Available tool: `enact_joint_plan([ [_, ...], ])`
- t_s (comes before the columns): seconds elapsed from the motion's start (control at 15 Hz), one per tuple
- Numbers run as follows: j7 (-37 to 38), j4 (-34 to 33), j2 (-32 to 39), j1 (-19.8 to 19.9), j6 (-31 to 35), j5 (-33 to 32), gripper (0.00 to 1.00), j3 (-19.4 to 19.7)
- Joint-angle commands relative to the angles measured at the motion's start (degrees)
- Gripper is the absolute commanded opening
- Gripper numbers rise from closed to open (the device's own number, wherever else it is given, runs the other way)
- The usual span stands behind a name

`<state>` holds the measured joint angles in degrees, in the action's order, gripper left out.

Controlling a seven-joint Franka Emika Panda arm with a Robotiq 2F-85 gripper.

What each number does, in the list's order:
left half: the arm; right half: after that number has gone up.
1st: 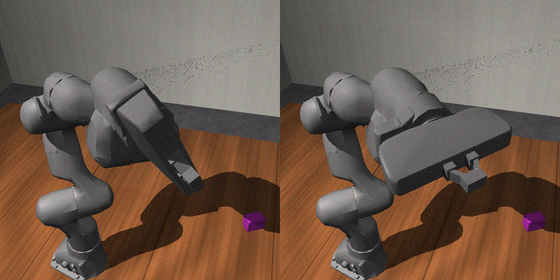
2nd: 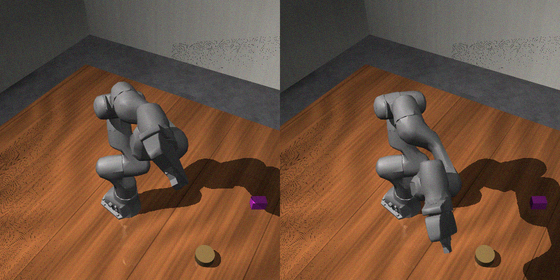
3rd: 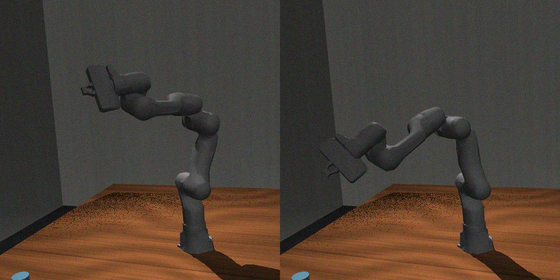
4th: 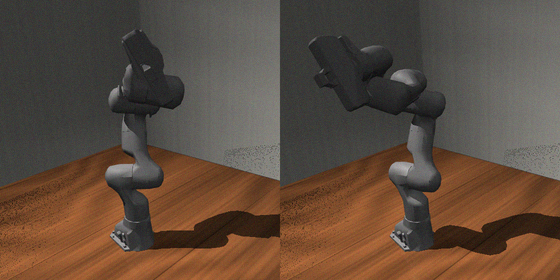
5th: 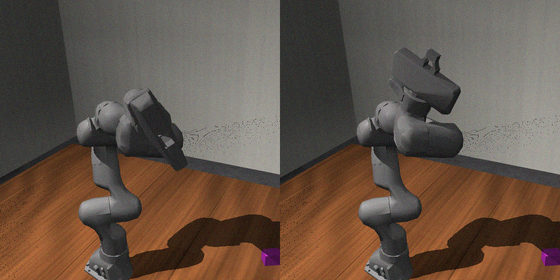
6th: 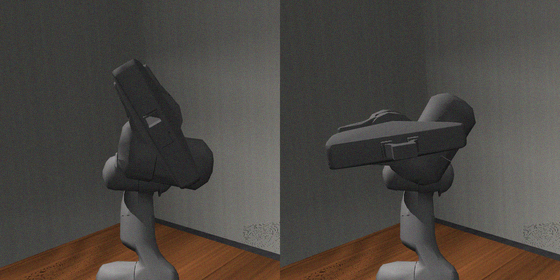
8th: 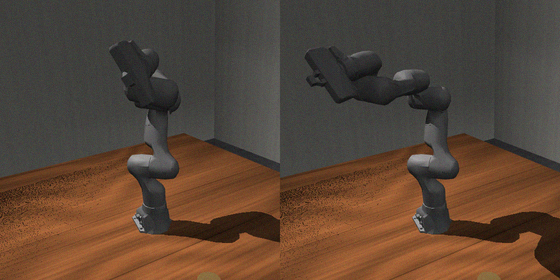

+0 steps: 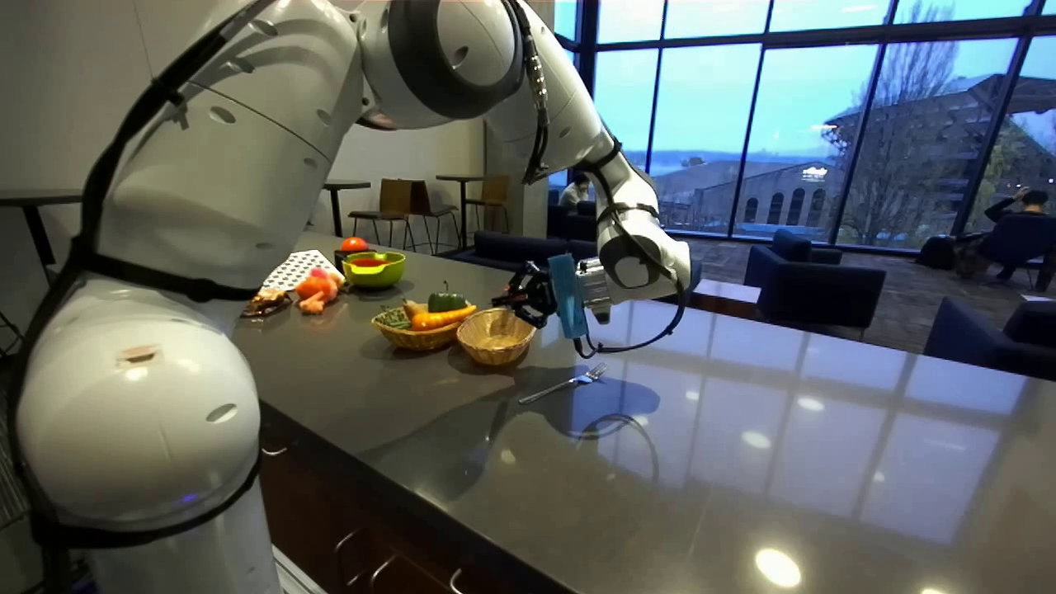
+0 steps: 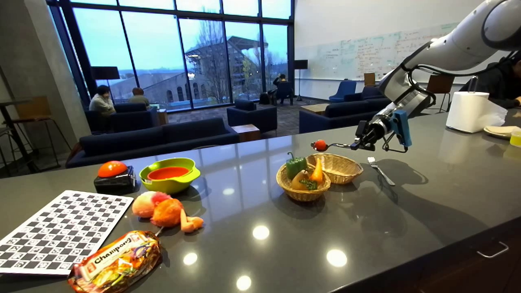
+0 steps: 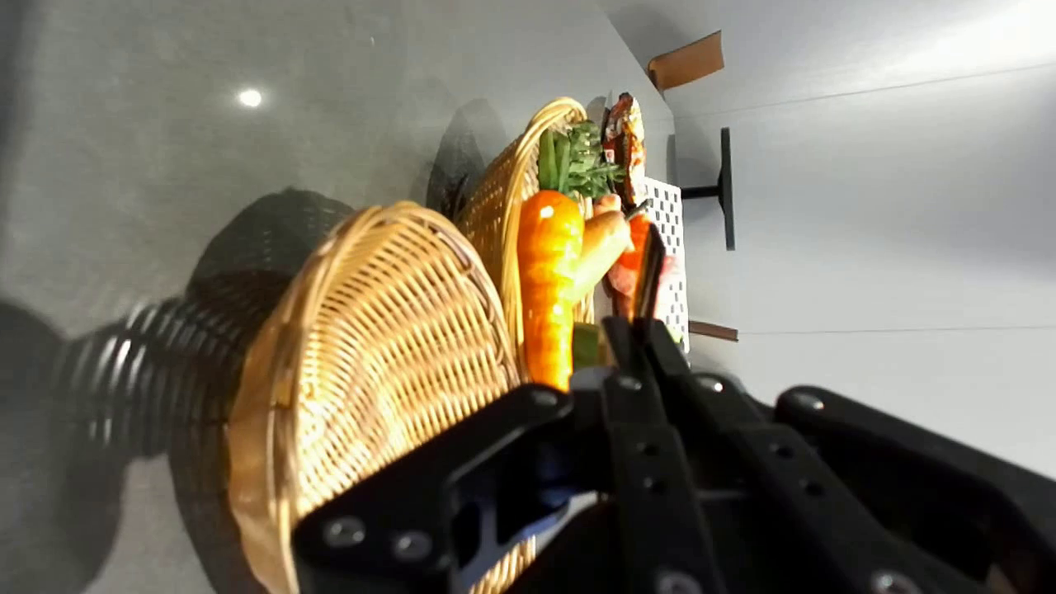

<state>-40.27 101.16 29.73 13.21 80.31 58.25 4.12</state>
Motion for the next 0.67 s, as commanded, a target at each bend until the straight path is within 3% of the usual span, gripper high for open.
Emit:
enact_joint_plan([
  [0.0,-0.7,0.3,-1.2,0.7,0.0,1.9,0.01,0.7],
  [0.6,-0.8,7.5,-9.8,-0.6,1.7,3.5,0.01,1.4],
])
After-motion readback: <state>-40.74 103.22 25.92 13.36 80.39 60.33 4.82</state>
